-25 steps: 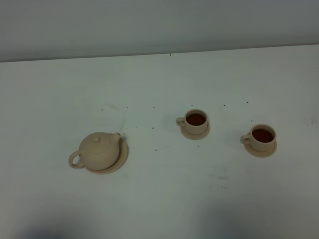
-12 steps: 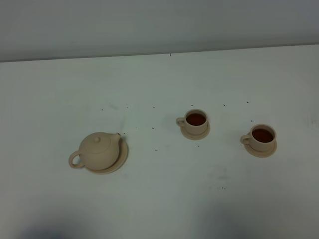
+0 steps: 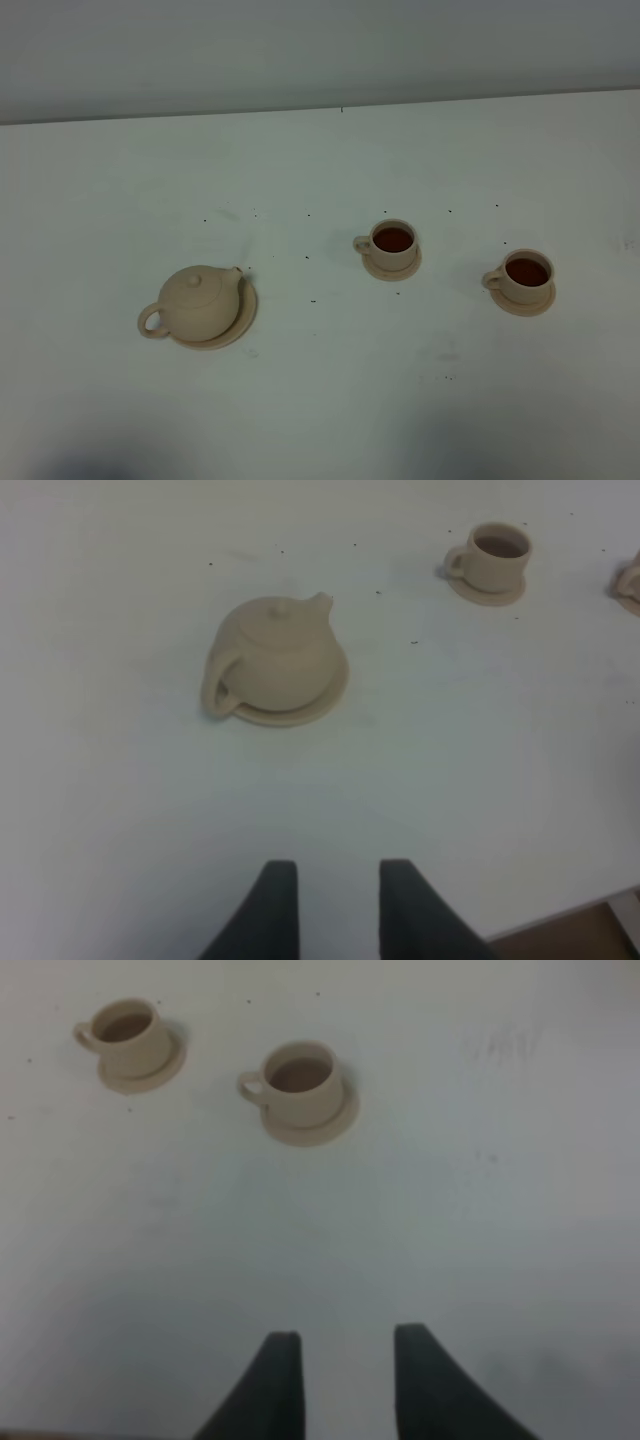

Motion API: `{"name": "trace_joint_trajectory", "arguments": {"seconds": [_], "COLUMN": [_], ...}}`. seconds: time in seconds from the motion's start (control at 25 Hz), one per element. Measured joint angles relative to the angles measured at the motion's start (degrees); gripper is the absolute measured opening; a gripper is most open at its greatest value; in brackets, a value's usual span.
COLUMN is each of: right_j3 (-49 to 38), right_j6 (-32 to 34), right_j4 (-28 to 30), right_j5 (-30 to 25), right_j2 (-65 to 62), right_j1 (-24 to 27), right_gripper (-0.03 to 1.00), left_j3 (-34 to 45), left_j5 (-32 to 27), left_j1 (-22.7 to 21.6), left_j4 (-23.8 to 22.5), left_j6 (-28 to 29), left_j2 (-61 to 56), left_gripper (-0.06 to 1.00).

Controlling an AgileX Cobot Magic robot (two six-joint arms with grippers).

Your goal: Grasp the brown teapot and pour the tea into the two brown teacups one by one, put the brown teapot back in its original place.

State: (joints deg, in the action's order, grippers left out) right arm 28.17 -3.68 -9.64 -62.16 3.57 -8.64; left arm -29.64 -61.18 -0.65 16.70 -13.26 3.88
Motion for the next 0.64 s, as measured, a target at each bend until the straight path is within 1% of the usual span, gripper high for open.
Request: {"name": "trace_joint_trajectory", "arguments": {"seconds": [0.64], "right_j3": [0.0], "right_j6": [-0.08], "right_j4": [0.0], "right_j5": [0.0], "right_j2": [0.0], "right_j1": [0.0], "right_gripper": [0.24], "left_j3": [0.0], "left_j5": [0.05], "left_j1": [0.0], "left_j4": [0.0], "left_j6": [0.16], "left_j2": [0.0], "left_gripper": [0.22]}}
